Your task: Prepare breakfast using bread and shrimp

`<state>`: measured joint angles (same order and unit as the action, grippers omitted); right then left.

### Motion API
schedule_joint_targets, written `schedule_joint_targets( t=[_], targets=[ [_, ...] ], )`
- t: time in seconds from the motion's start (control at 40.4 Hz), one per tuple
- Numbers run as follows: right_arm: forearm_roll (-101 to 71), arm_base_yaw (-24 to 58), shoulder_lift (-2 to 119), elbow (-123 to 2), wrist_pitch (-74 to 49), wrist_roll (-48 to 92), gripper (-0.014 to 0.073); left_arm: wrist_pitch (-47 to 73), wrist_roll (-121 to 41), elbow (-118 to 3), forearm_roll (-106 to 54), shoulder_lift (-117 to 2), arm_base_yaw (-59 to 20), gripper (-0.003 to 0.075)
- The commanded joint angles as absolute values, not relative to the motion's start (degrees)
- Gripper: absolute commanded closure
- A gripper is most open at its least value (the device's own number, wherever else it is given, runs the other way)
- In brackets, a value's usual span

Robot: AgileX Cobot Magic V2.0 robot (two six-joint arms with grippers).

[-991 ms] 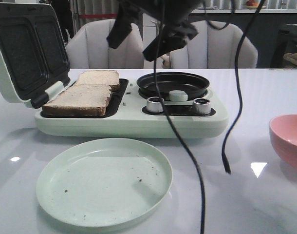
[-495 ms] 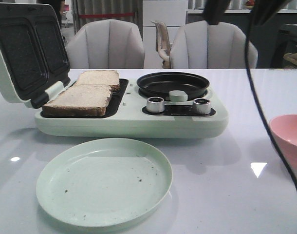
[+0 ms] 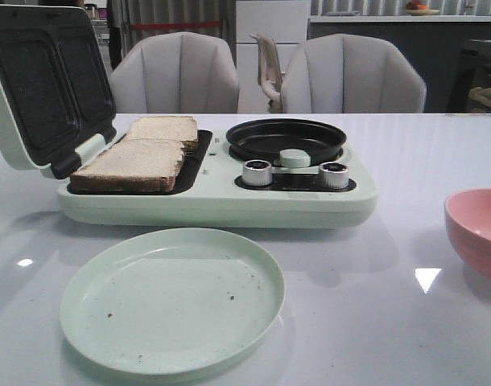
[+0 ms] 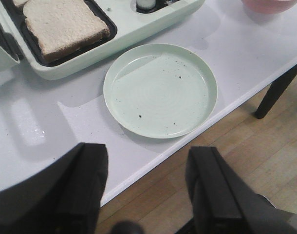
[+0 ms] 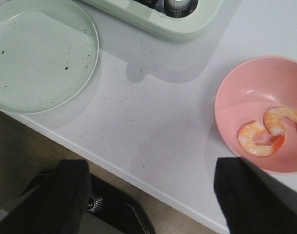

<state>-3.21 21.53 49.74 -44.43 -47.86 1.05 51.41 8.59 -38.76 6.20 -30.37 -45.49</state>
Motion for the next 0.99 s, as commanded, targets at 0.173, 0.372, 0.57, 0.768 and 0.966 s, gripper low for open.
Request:
schedule_joint_targets(
  t=[0.173, 0.372, 0.57, 0.768, 0.966],
  targets=[
    [-2.89, 21.38, 37.97, -39.25, -40.92, 0.97, -0.0028, 47.03, 8.63, -40.33, 6.29, -30.45, -45.94, 0.0295],
    [-2.97, 21.38, 35.59, -38.92, -41.07, 0.97, -0.0028, 50.77, 8.63, -41.45, 6.69, -32.22, -45.94, 0.0295],
    [-2.97, 21.38, 35.59, -38.92, -41.07, 0.97, -0.0028, 59.4, 8.63, -46.67, 12.17, -40.09, -45.94, 0.0295],
    [-2.97, 21.38, 35.59, -38.92, -41.07, 0.97, -0.0028, 62.71, 8.63, -53.01, 15.21, -49.41, -44.65, 0.0295],
    [-2.97, 21.38, 35.61, -38.92, -41.12, 0.97, -0.0028, 63.09, 7.32, -60.0, 15.76, -57.89, -38.88, 0.0359]
  ],
)
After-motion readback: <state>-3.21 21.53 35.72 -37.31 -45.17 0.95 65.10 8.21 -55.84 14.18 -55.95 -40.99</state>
